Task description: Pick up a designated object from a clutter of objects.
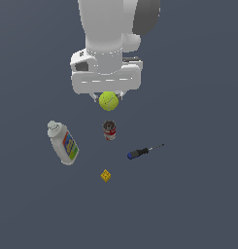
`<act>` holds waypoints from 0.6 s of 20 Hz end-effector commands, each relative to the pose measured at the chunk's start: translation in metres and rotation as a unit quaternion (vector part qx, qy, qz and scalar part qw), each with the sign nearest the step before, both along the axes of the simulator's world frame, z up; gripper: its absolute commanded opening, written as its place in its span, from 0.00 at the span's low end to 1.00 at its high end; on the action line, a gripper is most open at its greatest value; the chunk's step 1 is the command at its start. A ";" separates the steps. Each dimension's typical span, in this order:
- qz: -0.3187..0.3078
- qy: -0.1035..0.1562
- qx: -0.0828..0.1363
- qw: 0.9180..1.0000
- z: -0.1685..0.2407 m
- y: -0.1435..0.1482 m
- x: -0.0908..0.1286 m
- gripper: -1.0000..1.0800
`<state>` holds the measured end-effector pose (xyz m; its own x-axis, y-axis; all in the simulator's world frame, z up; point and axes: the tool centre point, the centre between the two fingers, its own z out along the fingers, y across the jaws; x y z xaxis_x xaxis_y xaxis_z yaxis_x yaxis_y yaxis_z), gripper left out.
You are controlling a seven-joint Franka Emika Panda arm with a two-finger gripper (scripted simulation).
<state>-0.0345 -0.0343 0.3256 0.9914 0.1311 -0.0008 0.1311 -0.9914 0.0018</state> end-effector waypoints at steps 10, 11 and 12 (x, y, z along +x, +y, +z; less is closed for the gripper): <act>0.000 0.000 0.001 1.000 0.036 0.022 0.016 0.00; 0.000 0.000 0.001 1.000 0.037 0.023 0.017 0.00; 0.000 0.000 0.001 1.000 0.037 0.023 0.017 0.00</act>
